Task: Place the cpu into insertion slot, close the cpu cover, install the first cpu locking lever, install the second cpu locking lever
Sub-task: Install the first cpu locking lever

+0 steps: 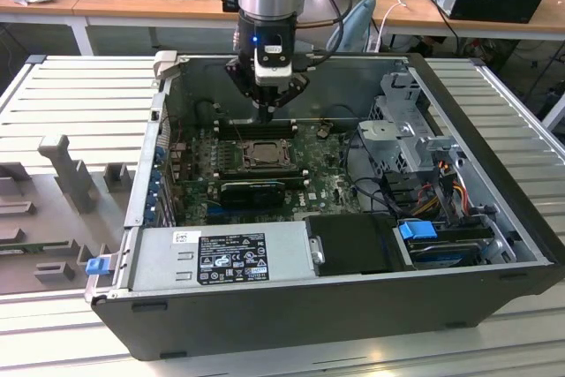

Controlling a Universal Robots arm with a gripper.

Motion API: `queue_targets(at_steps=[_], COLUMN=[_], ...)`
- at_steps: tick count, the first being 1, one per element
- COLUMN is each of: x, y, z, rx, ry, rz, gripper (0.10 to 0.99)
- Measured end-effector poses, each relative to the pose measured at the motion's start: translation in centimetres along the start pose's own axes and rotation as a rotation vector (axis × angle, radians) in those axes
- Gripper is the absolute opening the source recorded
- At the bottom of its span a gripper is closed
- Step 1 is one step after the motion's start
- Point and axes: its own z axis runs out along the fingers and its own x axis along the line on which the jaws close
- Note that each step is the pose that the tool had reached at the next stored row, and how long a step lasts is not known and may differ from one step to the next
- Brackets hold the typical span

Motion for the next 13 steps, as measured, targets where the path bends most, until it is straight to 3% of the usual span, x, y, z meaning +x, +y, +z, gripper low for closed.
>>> queue_targets(at_steps=[3,13], x=[0.0,0.0], y=[0.0,0.0], z=[0.0,0.0], rx=[-0.002,-0.005], ry=[0.0,-0.0001], rz=[-0.073,-0.217], gripper=[0.106,0.106])
